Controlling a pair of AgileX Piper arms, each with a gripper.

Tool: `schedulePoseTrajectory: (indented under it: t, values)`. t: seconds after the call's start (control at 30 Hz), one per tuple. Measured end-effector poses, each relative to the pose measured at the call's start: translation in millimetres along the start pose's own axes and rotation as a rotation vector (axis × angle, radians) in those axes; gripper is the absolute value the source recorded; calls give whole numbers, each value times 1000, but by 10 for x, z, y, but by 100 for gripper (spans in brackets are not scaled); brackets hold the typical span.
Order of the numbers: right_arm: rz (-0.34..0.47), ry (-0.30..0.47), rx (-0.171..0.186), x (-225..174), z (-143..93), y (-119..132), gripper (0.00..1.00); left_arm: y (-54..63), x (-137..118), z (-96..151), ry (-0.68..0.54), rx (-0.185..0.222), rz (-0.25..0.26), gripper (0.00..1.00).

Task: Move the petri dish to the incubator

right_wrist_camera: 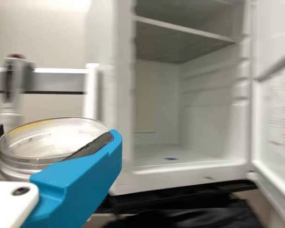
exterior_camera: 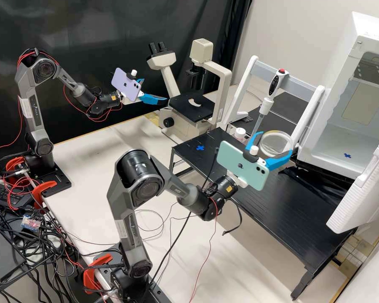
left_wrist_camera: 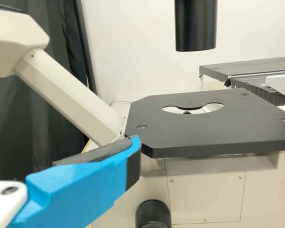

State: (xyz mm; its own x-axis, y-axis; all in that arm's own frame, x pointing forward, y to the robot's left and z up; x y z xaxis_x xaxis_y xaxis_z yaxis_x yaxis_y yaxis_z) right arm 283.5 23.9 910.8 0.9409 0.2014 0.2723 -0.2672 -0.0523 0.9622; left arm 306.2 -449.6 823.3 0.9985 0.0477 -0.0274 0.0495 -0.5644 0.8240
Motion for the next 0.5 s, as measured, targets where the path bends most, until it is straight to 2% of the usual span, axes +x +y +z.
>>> schedulePoseTrajectory:
  t: [0.13,0.2,0.37,0.5]
  values:
    - [34,-38,-11,156,169,126,0,0,0,0,0,0,0,100]
    - [45,-52,-3,232,228,180,0,0,0,0,0,0,0,100]
    - [48,-80,8,443,358,238,0,0,0,0,0,0,0,100]
    - [40,-103,0,637,453,260,0,0,0,0,0,0,0,100]
